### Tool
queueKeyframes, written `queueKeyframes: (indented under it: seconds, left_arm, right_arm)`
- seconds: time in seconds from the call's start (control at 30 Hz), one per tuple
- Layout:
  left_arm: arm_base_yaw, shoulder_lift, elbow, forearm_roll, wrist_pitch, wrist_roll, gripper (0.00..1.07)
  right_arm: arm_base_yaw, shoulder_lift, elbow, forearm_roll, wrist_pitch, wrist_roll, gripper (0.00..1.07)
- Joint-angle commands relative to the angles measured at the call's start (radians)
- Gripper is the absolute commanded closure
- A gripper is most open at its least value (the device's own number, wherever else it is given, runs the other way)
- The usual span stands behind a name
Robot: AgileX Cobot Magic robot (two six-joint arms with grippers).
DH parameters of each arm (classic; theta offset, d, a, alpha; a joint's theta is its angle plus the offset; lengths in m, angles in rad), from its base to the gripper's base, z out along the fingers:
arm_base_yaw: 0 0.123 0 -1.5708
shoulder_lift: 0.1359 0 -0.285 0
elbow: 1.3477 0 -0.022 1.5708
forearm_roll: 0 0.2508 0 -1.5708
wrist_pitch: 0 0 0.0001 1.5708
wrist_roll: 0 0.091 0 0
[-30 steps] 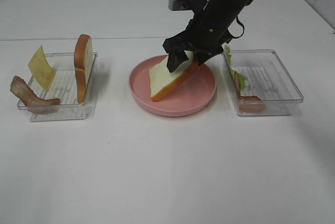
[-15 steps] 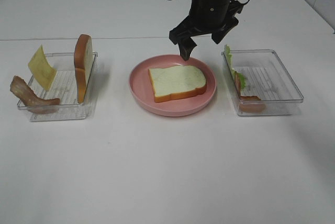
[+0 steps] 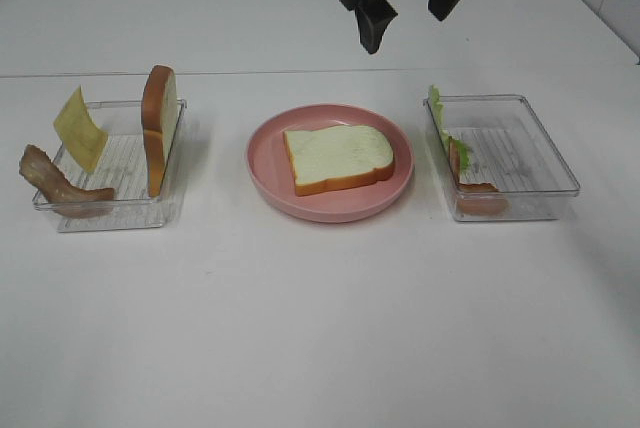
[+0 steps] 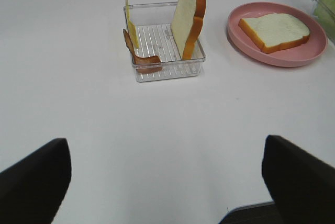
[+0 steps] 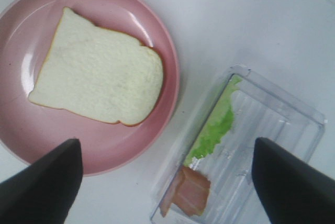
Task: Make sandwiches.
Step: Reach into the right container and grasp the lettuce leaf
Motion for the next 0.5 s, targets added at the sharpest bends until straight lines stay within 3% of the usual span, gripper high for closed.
queueKeyframes:
  seconds: [0.03,0.5]
  left_arm:
    - [0.001,-0.013,0.003,0.002,-0.006,-0.004,0.16]
    - [0.001,-0.013,0.003,0.002,-0.006,-0.004,0.16]
  right_arm:
    - [-0.004,-0.025,-0.005,-0.041,0.055,0.013,0.21]
    - [-0.133,-0.034,0.025,0.008,0.049,0.033,0.21]
